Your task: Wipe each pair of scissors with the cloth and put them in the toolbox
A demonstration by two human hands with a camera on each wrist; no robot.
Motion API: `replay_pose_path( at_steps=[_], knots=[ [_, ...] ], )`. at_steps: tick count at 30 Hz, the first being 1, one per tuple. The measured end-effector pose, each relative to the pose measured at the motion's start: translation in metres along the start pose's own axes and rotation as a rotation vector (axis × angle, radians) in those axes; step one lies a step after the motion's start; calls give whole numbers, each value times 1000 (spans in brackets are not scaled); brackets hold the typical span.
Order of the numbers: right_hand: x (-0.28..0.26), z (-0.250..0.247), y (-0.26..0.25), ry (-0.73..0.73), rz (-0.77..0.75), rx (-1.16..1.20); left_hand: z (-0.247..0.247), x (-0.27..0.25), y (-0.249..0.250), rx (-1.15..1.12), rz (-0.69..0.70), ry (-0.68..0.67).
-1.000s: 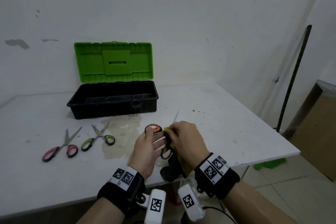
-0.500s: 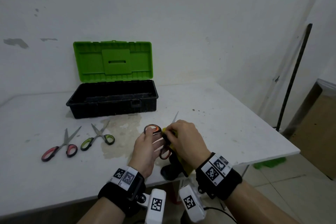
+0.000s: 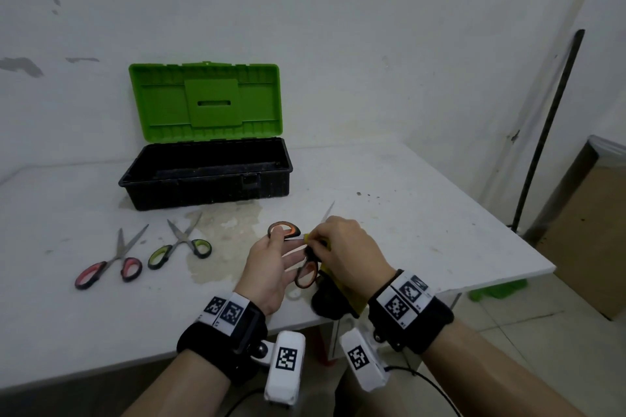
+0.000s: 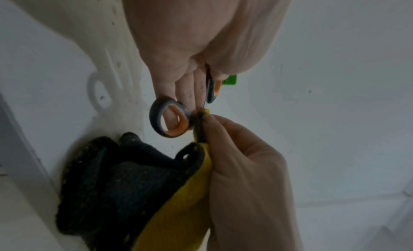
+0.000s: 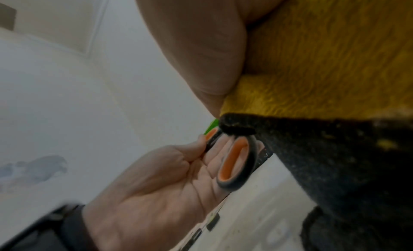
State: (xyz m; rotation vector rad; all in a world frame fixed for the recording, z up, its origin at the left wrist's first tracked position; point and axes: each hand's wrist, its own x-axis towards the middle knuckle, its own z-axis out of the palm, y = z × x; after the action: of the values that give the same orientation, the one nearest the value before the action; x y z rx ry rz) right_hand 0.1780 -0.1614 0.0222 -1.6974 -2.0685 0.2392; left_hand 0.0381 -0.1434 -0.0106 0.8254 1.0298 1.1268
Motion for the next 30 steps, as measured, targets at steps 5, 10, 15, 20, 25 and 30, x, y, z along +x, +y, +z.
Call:
replay_pose_path(
  at_steps=[5,10,15,20,25,30],
  knots=[
    [-2,-6,3,-60,-51,9,-2,0,0,26,18,3],
    [-3,-3,-2,-149,-89,-61,0,0,-2,84,51,-11],
    [4,-12,9,-11,-7,-55,0,-2,-1,45,45,5],
    [2,-11,7,10,-70,-32,2,-1,2,5,38,0],
    [-6,-11,9,-64,-121,8,-1,1,2,-12,37,5],
    [1,-14,14,32,-105,7,2,0,-1,-2,64,-4]
  ],
)
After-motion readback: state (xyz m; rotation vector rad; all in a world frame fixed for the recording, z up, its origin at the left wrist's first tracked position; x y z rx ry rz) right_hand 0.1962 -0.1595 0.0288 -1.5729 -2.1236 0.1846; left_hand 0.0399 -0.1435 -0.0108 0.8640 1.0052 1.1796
